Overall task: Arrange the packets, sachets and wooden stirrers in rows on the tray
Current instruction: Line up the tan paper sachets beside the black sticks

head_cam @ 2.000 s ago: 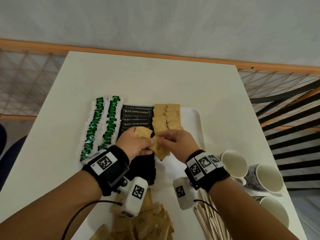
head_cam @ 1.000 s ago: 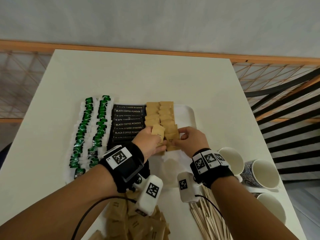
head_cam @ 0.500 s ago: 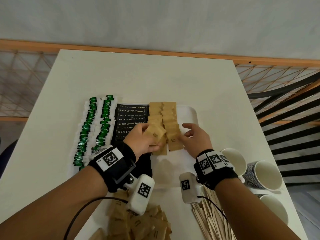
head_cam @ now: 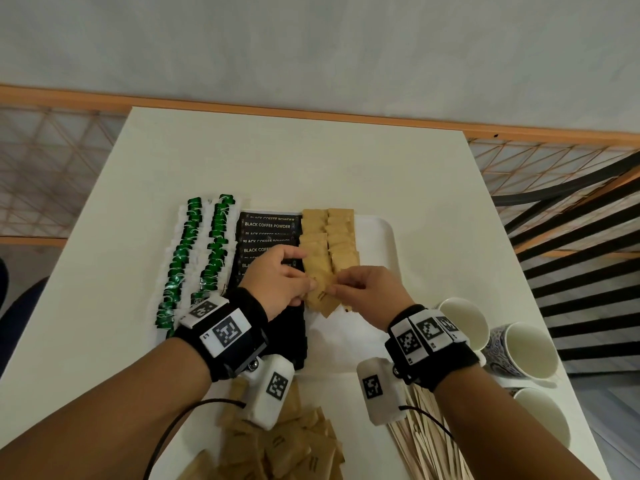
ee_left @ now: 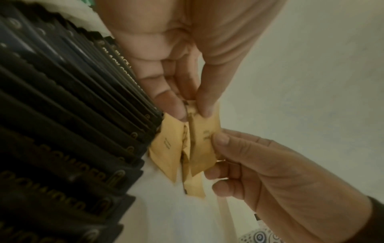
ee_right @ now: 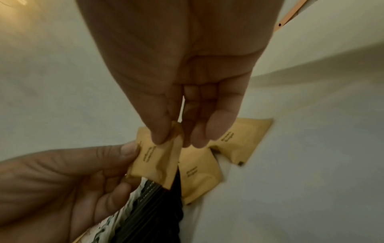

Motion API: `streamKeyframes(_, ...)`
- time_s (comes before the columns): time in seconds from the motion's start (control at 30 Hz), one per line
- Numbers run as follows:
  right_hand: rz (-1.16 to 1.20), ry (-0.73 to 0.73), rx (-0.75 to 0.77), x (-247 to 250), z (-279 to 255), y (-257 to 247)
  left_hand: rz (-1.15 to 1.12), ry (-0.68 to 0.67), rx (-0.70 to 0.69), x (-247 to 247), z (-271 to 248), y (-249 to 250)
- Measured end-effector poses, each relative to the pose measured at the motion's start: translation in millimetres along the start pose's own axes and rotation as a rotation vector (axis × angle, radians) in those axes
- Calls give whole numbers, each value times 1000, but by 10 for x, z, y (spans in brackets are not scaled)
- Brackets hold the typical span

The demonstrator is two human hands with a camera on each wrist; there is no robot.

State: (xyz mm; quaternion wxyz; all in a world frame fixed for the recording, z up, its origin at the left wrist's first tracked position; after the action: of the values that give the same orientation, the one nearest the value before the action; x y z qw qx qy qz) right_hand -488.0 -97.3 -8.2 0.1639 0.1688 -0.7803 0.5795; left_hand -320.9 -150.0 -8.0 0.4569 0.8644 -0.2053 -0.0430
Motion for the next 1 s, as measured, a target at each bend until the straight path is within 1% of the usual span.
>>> streamKeyframes(0.13,141,-21,-73,-25,-26,32,-50,39,5,-8,4,-7)
streamKeyframes(0.17,202,-3,-89,-25,-29,40,-77,38,17,-6,6,-4)
streamKeyframes(0.23,318,45,-97,-16,-34,55,-137,-6,58,-13,4,-1)
streamKeyframes(0.33,425,61,-39,-2,-52,19,-221,-53,127,-18,1,1)
streamKeyframes(0.4,485,22,6,5,-72,-11,-322,-74,185,-15,1,5)
streamKeyframes(0.47,480,-17,44,6,-80,-22,-373,-123,230,-19,-11,13)
streamKeyframes(0.5,444,-14,55,3,-75,-14,-355,-144,240,-21,-15,9)
streamKeyframes(0.57,366,36,63,3,-56,5,-270,-151,242,-28,-18,-17)
streamKeyframes(0.6,339,66,60,10,-47,23,-213,-133,226,-26,-15,-33)
streamKeyframes(0.67,311,82,8,31,-29,66,-50,-46,142,6,15,-77)
streamKeyframes(0.7,284,58,-36,35,-24,90,43,4,93,34,31,-95)
streamKeyframes(0.77,152,-25,-112,15,-16,157,185,71,26,90,53,-132)
streamKeyframes(0.83,28,-60,-166,-39,-8,203,289,90,-13,113,67,-148)
streamKeyframes(0.9,-3,-27,-198,-100,7,215,416,91,-57,92,53,-131)
streamKeyframes(1.0,-74,39,-207,-152,27,223,563,82,-107,14,37,-85)
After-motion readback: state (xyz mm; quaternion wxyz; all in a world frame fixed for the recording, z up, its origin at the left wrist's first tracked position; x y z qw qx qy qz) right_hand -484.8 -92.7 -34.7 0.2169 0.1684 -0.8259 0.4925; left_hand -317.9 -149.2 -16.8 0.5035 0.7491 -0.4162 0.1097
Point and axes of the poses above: each hand's wrist, its own z-axis towards the middle knuckle, its own x-axis out of the back of the hand, y = z × x, the point moved 2 cm from there along z, towards the middle knuckle, and after that the axes turned 8 degrees about x, right-handed, at the moved point
